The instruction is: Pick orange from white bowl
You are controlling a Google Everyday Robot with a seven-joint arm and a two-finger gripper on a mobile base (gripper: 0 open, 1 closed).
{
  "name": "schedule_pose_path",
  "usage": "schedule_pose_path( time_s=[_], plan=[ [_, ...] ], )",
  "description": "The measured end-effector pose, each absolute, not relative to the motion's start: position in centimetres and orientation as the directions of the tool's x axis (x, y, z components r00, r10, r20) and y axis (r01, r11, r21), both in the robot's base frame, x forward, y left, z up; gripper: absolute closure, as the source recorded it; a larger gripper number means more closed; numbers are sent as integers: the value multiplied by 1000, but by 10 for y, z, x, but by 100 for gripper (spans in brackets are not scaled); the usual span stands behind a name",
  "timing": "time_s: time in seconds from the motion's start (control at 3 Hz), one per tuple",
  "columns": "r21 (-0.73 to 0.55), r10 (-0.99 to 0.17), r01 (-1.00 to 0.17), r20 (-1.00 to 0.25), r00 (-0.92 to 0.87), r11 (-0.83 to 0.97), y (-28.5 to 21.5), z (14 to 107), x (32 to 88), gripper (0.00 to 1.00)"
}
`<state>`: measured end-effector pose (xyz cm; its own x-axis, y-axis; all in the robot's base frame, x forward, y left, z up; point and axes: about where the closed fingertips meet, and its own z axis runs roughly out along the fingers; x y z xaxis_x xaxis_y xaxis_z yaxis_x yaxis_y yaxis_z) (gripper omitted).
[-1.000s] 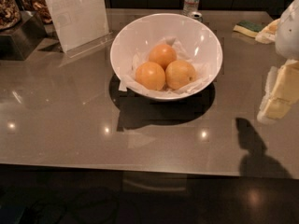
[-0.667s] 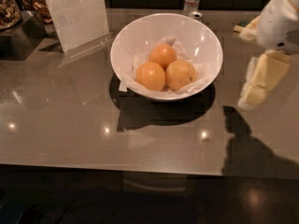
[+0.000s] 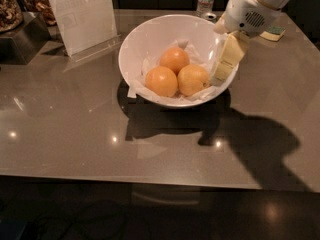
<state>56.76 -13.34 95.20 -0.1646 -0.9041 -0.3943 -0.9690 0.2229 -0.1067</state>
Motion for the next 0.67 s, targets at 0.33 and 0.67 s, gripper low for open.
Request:
schedule_pose_path(
  time_s=[0.33, 0.67],
  plan=[
    [-119, -894, -965, -415, -167, 235, -128, 956, 578, 0],
    [-78, -851, -949, -469, -236, 306, -127, 931, 587, 0]
  ],
)
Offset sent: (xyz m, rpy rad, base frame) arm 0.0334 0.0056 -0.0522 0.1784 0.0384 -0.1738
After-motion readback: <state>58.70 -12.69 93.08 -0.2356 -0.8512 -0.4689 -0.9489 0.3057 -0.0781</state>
